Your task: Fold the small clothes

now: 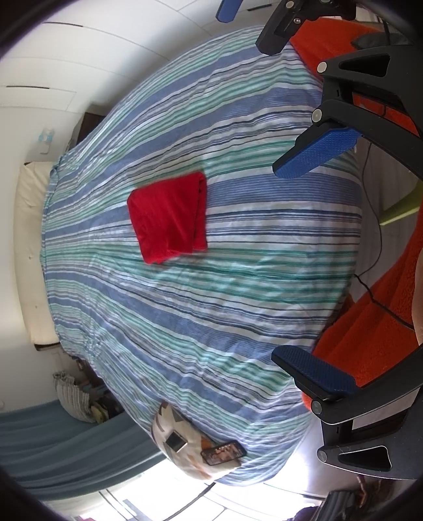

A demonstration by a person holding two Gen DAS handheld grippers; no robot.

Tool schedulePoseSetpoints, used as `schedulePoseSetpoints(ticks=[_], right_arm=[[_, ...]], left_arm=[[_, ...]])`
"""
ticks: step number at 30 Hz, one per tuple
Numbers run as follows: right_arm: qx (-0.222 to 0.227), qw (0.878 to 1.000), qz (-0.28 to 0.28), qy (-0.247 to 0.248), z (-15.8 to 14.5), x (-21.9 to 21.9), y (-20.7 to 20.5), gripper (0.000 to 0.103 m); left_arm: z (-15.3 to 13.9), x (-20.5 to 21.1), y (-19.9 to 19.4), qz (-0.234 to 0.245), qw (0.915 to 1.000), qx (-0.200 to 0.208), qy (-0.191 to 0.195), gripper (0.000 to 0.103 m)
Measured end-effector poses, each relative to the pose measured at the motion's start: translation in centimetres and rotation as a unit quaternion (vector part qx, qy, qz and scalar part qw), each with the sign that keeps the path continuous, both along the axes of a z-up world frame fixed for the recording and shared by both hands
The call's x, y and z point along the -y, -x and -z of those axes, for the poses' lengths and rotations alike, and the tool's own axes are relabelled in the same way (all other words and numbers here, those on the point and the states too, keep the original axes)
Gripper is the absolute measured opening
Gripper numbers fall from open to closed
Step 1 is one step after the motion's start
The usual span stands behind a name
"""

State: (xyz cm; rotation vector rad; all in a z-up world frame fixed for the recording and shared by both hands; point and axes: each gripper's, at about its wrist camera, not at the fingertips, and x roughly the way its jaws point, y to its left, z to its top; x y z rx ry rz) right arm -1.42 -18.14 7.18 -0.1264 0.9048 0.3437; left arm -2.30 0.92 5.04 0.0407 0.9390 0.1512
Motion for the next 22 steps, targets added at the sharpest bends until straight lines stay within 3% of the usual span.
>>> schedulePoseSetpoints(ticks=[22], right_arm=[[-0.008, 1.0, -0.001, -0.001, 0.55, -0.14, -0.18, 0.103]], left_arm=[[-0.54, 0.34, 0.37, 0.013, 0.9997, 0.017, -0.009, 0.103]])
